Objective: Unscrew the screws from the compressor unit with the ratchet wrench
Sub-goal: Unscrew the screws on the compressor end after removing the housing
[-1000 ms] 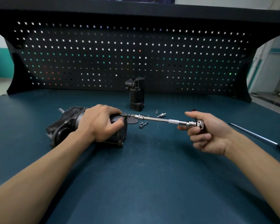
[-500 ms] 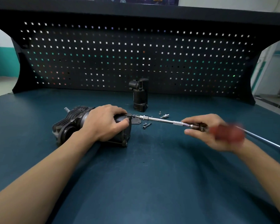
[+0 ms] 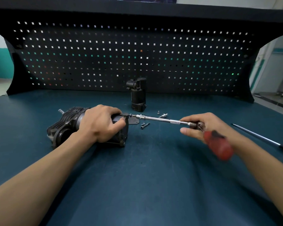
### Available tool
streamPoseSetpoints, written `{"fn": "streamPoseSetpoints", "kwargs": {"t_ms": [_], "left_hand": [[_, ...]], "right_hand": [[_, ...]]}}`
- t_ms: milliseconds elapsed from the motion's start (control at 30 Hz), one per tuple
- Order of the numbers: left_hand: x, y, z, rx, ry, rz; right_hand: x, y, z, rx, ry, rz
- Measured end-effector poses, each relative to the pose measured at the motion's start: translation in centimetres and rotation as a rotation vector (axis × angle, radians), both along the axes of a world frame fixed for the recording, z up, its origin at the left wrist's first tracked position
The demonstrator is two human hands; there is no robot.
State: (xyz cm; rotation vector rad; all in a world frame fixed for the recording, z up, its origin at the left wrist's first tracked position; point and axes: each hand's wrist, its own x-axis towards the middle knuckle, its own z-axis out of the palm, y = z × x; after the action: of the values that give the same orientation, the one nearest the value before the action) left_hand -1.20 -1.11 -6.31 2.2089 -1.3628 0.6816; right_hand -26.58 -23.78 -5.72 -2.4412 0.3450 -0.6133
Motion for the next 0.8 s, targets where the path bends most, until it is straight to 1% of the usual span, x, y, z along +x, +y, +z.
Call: {"fn": "streamPoseSetpoints", "kwargs": {"t_ms": [200, 333, 400, 500, 600, 800], "left_hand": [[-0.1, 0.1, -0.3, -0.011, -0.013, -0.002], [0.0, 0.1, -0.2, -0.022, -0.022, -0.005], [0.0, 0.0, -0.3, -0.029, -0.025, -0.006], [0.0, 0.0, -0.3, -0.034, -0.036, -0.004], [-0.1, 0.0, -0.3, -0.045, -0.046, -0.01], [-0.1, 0.1, -0.3, -0.049, -0.044, -0.014]], "right_hand": [[0.0, 1.2, 0.1, 0.344, 0.009, -0.041], [0.3, 1.7, 0.7, 0.658, 0.09, -0.121], [0.5, 1.6, 0.7, 0.768, 0.145, -0.14], [0.7, 1.4, 0.7, 0.903, 0.195, -0.129], [0.6, 1.2, 0.6, 0.993, 0.228, -0.116], [0.6, 0.8, 0.7, 1.185, 0.189, -0.083]]}}
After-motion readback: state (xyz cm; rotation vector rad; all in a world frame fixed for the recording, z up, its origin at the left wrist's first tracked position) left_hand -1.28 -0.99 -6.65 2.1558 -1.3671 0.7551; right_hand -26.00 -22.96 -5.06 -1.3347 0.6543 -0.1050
